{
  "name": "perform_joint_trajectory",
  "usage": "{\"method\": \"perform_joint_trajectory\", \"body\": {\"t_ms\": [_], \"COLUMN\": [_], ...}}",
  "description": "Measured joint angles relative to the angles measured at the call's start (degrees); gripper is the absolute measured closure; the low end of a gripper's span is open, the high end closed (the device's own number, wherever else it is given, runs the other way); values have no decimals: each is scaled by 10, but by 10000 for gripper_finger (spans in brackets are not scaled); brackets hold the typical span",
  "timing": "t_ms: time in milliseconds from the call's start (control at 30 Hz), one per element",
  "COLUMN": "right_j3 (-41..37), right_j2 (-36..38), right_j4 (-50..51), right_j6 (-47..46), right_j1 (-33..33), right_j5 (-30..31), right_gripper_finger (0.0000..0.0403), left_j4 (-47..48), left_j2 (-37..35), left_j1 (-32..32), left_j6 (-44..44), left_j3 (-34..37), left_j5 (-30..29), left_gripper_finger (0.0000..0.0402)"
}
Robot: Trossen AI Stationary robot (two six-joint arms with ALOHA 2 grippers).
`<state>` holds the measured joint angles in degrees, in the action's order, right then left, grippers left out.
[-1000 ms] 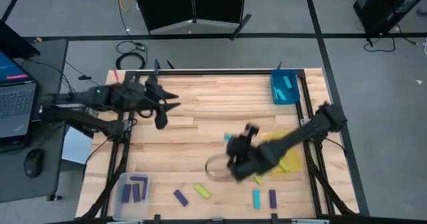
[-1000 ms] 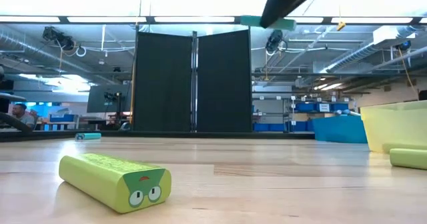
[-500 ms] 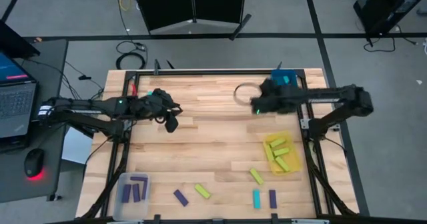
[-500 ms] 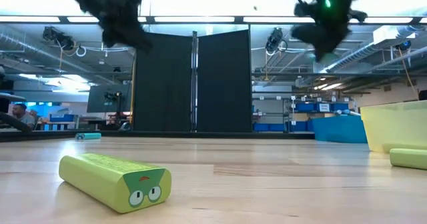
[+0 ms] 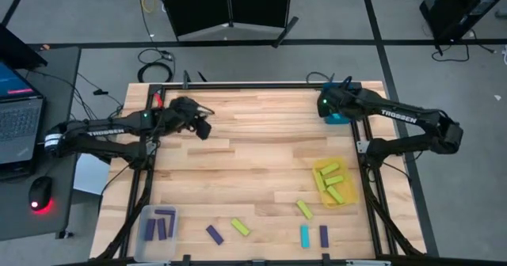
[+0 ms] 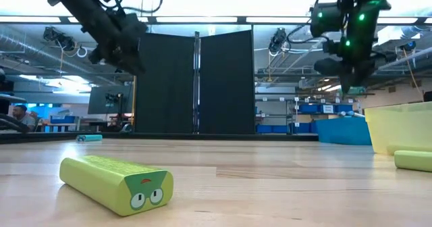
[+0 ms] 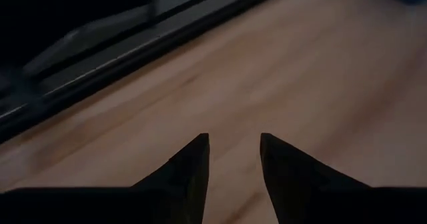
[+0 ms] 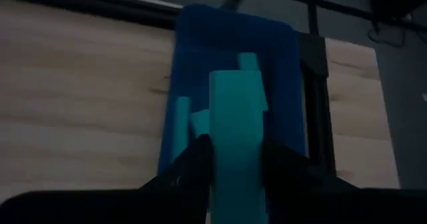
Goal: Sort blocks
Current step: Put the blue block into the blue bin
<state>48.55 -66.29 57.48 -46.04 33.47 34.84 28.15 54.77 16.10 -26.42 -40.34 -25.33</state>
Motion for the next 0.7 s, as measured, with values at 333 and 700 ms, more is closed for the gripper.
{"method": "perform_joint_trajectory", "body": {"t_ms": [333,700], "right_j3": [-18,-18], "right_j2": [-12,4], "right_j4": [-80,-111], "right_j6": [48,88], "right_j1": [80,56], "right_j5": [-2,-15], "right_gripper_finger": [150,14], "left_j4": [111,163], "left_j2": [97,242], "left_j1": [214,344], "left_j6": [44,102], "left_j3": [-63,-96], "left_j5": [58,140], "left_gripper_finger": [254,195]}}
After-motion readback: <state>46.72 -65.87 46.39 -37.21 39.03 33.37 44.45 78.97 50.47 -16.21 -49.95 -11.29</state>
